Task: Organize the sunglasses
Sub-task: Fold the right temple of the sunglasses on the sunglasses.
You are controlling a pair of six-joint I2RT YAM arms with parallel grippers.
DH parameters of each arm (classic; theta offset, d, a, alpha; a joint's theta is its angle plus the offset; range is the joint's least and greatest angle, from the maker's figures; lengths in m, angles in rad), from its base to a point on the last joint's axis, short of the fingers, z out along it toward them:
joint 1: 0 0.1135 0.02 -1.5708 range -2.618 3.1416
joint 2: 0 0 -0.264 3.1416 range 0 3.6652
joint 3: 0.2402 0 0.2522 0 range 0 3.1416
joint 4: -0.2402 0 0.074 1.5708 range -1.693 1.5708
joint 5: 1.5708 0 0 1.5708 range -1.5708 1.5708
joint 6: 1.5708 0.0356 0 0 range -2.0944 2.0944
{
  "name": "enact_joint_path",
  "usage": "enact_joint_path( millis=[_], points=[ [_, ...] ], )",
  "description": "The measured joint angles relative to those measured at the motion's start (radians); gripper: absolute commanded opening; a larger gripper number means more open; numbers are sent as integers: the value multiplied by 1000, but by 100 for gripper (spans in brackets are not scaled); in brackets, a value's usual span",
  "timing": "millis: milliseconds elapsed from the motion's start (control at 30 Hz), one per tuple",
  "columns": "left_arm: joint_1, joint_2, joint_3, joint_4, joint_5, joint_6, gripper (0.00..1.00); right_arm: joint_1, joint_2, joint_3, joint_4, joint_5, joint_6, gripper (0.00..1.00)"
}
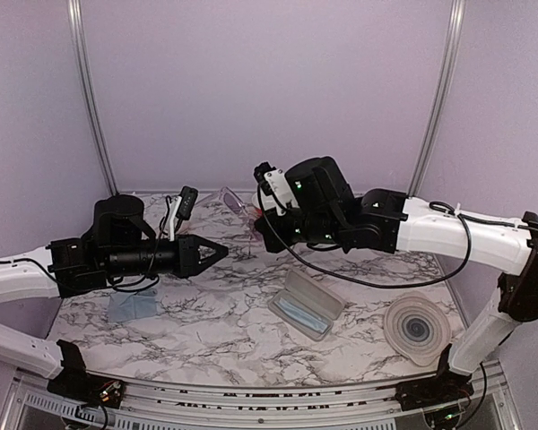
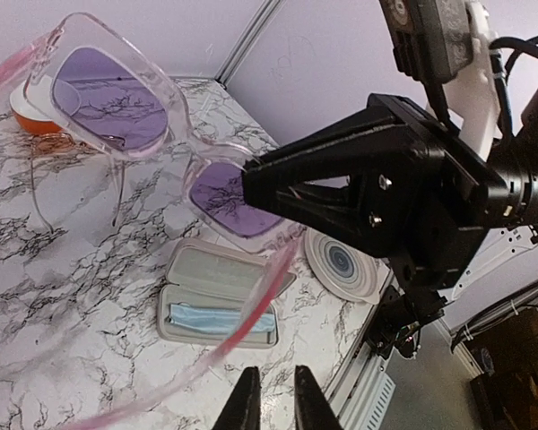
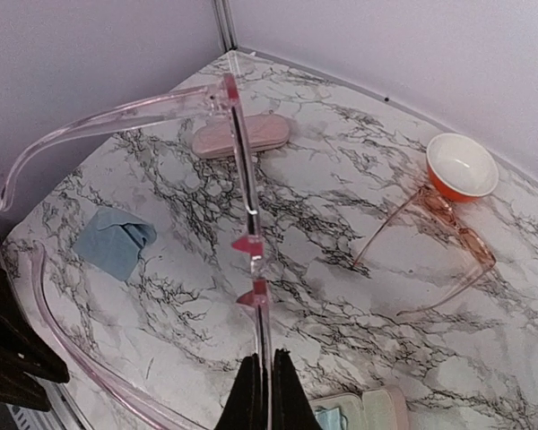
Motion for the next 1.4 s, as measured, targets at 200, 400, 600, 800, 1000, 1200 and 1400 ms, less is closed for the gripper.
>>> enact_joint_path(
  millis=[200, 400, 600, 800, 1000, 1200, 1400],
  points=[
    [0, 66, 43, -13, -37, 21, 13, 23, 0, 0, -13, -11, 3, 0],
    [-1, 79, 52, -30, -60, 35, 13, 37, 0, 0, -13, -27, -1, 0],
    [-3, 81, 60, -38, -72, 46, 13, 53, 0, 0, -10, -57, -19, 0],
    [-4, 87, 60, -54, -79, 49, 13, 97, 12, 2, -10, -51, -50, 0],
    [-4, 92, 60, -81, -83, 49, 13, 100, 31, 5, -9, -43, -61, 0],
    [-4, 92, 60, -82, -88, 51, 24, 109, 32, 5, -10, -5, -52, 0],
    [-5, 90, 64, -82, -87, 47, 45, 117, 32, 5, -21, 82, -10, 0]
  ],
)
